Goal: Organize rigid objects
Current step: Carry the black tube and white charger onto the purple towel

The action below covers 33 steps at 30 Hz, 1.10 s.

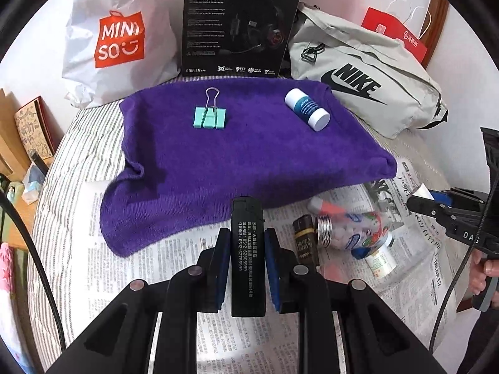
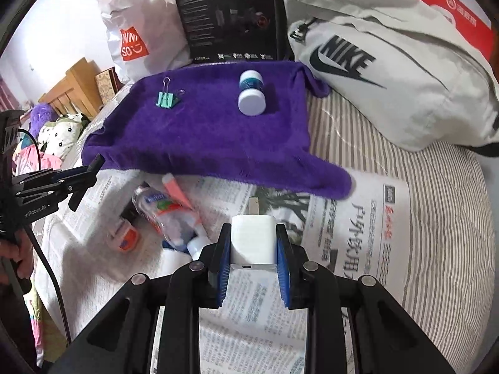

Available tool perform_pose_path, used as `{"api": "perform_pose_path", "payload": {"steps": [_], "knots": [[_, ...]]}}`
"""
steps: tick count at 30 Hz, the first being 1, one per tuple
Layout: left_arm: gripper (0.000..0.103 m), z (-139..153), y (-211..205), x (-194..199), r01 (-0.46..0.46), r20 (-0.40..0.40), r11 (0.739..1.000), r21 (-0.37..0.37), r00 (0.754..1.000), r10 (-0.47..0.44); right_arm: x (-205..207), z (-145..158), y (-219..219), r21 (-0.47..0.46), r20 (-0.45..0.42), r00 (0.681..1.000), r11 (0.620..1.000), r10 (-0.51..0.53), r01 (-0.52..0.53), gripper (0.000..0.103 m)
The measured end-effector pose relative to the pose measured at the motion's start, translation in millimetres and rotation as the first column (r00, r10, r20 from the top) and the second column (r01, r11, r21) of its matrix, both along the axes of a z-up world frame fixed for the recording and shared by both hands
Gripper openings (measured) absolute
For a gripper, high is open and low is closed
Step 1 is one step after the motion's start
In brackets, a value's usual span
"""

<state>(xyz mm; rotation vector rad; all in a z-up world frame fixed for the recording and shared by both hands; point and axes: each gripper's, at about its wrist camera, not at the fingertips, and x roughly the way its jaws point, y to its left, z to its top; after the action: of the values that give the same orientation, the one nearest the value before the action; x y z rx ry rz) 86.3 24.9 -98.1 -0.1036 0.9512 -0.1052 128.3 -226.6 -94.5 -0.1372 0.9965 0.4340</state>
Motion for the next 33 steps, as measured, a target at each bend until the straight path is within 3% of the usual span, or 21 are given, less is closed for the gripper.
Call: {"api": "perform_pose_path", "payload": {"steps": [17,23,33], "knots": [[0.021,22,20,71,-0.013,0.025,1.0,0.002,1.0,0.013,76,33,24,0.017,0.052,0.999,1.0,0.01,-0.011,0.026],[0.021,13,33,98,-0.048,0.005,0.999,-0.007,0.999,0.048,117,16,43,-0.042,0.026,1.0,0.999,0.01,-0.009,0.026],[0.021,-14,52,131,-0.082,-0.04,0.997,-0.002,0.996,0.082,146,-22,62,-0.154,-0.029,0.999,0.988,0.016,-0.02,0.026]]}}
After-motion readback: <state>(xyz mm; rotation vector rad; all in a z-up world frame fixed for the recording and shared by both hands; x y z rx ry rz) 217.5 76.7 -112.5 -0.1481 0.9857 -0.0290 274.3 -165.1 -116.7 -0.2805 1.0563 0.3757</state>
